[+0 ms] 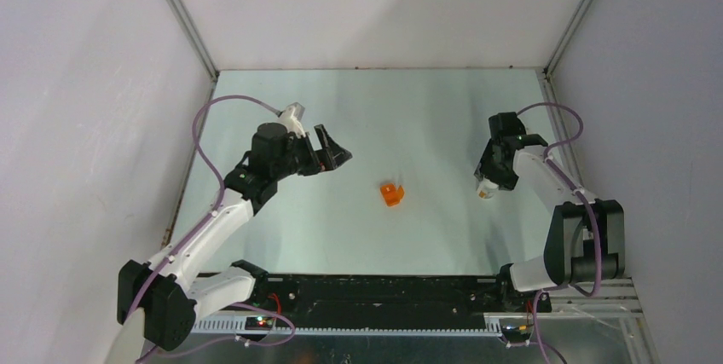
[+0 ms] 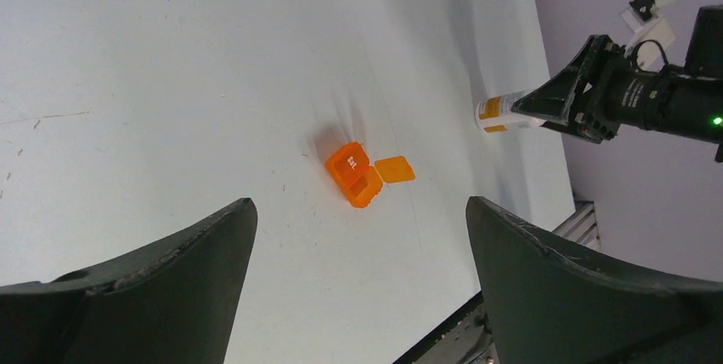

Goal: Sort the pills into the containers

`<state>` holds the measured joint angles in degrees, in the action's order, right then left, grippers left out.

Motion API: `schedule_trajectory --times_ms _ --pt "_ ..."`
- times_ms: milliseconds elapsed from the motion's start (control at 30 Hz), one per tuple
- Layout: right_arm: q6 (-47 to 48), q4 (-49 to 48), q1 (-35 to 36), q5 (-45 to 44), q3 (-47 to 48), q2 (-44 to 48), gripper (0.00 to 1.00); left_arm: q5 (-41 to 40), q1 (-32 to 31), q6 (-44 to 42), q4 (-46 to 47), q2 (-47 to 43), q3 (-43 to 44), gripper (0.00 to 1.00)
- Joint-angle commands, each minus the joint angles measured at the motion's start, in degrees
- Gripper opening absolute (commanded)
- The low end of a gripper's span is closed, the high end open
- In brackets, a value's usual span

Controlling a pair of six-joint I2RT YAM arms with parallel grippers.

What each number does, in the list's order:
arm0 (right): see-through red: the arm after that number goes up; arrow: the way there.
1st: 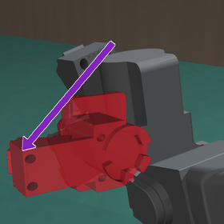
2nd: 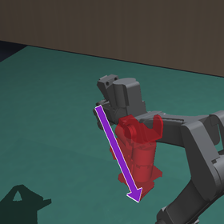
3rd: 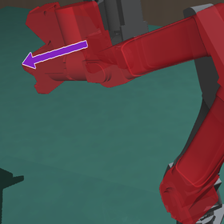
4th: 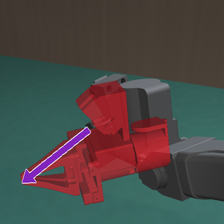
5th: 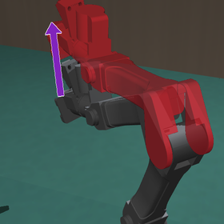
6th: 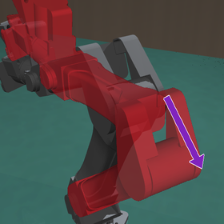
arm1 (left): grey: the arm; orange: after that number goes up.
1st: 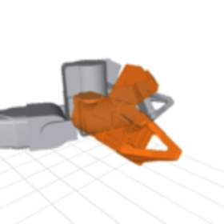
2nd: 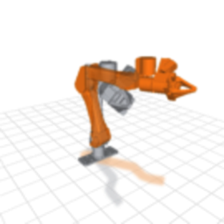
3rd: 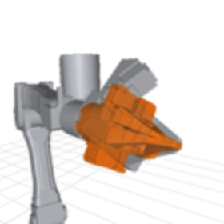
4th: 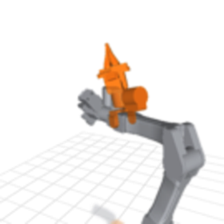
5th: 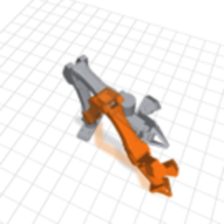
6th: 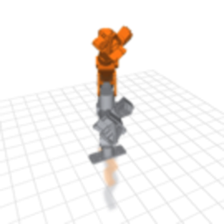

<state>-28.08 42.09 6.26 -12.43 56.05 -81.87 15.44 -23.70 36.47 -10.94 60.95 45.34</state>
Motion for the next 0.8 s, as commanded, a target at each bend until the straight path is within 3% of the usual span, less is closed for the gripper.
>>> schedule_trajectory --times_ms 0,133,333,533,767 --pt "-1.9 -0.5 0.2 2.1 0.2 1.5 0.48 1.0 -1.1 -3.0 1.3 -0.8 1.0 0.99" --pt "-2.0 0.1 0.6 6.0 0.2 4.4 0.47 -0.1 -3.4 -5.7 1.2 -0.4 1.7 0.99" --pt "-5.0 0.5 3.2 19.1 2.5 10.0 0.49 -3.2 -8.9 -11.5 1.1 1.4 3.4 0.97" --pt "-9.2 -3.4 9.7 30.4 5.8 11.6 0.50 -0.6 -15.2 -19.8 9.6 2.1 3.3 0.97" --pt "-15.2 -7.2 18.0 36.4 9.0 10.3 0.50 0.2 -21.1 -35.0 17.2 4.1 3.1 0.93"
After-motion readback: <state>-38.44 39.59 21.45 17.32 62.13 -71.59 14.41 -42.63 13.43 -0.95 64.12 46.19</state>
